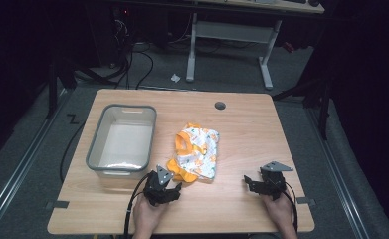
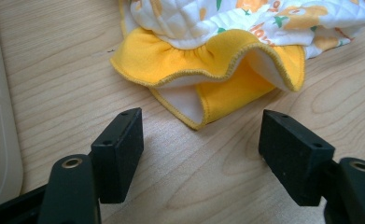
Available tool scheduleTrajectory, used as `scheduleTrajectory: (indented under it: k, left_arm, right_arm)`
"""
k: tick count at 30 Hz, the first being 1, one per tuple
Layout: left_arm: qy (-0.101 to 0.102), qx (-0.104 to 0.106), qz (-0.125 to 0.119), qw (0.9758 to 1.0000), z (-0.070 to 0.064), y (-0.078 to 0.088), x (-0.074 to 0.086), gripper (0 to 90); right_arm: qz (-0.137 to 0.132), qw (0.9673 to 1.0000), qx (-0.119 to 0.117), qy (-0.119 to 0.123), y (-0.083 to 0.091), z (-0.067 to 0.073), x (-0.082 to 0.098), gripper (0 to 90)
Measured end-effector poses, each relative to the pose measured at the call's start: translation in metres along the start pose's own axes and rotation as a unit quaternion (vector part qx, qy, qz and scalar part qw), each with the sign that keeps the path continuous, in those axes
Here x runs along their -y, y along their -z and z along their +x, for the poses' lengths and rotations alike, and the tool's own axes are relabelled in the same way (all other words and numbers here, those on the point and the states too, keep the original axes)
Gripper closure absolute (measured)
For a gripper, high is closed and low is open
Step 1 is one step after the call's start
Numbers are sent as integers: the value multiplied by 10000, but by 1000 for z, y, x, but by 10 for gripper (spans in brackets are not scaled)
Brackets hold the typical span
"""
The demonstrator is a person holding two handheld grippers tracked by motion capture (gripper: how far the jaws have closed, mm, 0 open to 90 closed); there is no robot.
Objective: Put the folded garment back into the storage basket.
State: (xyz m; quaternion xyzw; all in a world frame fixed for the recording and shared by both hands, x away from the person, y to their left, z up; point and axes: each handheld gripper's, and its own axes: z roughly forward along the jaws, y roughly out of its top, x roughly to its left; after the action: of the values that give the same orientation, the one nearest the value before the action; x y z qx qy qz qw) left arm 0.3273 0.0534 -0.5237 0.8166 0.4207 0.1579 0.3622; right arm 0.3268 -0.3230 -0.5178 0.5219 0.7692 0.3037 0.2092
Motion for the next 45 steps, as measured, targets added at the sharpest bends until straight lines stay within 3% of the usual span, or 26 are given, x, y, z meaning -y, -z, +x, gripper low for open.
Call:
scheduleTrajectory:
  k: [32, 40, 41, 45]
  left_arm:
    - [1, -2, 8, 10000, -1, 0, 0, 306]
    - [-9, 136, -6, 9999, 0, 0, 0, 288]
    - [213, 321, -57, 9992, 2, 1, 0, 288]
    - [223, 340, -58, 9992, 1, 2, 0, 290]
  right_arm:
    - [0, 10000, -1, -2, 0, 0, 0, 242]
    - [1, 10000, -1, -1, 0, 0, 0, 242]
    - [1, 10000, -1, -1, 0, 0, 0, 242]
    - [3, 10000, 0, 4, 0, 0, 0, 243]
